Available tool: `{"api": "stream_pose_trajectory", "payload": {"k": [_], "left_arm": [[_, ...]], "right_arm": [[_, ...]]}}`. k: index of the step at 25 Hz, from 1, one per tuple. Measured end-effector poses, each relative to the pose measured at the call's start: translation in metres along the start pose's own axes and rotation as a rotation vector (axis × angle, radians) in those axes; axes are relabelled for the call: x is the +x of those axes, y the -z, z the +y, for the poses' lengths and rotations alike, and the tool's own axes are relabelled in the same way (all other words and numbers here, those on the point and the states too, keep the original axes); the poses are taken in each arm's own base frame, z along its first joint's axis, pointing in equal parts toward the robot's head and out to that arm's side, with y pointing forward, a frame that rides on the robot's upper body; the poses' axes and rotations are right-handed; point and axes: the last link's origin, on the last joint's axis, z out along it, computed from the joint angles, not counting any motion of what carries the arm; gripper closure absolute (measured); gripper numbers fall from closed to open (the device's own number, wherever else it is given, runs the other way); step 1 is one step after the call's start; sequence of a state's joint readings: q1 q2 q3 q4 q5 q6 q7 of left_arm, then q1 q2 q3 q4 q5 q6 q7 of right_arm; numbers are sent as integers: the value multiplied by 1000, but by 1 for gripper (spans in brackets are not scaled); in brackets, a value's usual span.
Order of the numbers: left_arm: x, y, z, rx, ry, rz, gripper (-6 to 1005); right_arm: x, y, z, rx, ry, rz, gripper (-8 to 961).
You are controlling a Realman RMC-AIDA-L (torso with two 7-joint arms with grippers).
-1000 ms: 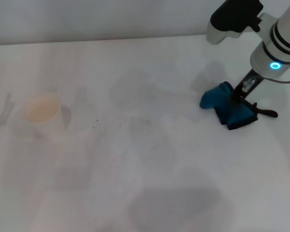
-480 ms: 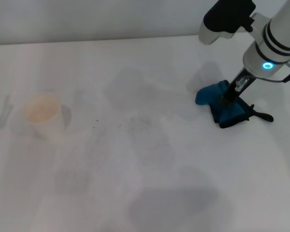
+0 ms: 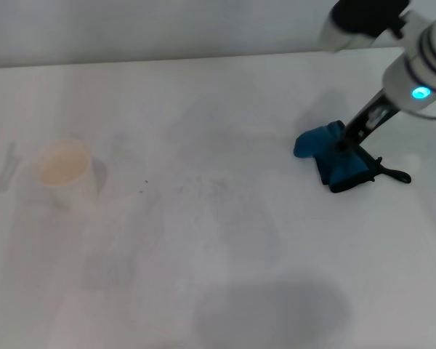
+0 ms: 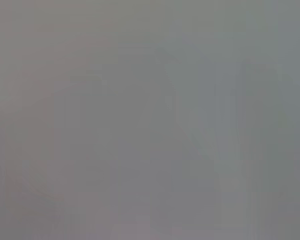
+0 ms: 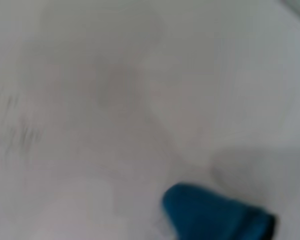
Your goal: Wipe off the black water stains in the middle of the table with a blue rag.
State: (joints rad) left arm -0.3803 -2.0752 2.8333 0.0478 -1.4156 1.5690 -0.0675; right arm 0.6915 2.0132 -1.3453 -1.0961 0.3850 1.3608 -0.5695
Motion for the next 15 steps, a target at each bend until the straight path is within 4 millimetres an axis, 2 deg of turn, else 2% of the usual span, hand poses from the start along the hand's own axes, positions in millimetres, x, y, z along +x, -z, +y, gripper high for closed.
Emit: {"api": "stream_pose_trajectory", "payload": {"k": [4, 8, 11, 15], "left_arm": [[0, -2, 1, -4, 1, 2, 108], [0, -3, 1, -6, 0, 3, 108], [0, -4, 1, -7, 0, 3, 108], [1, -4, 0, -6, -1, 4, 108]], "right_arm": [[7, 20, -21, -15, -103, -147, 470], [25, 31, -45, -55, -230, -316, 470], [44, 34, -60, -74, -292, -442, 470], [62, 28, -68, -128, -330, -610, 469]]}}
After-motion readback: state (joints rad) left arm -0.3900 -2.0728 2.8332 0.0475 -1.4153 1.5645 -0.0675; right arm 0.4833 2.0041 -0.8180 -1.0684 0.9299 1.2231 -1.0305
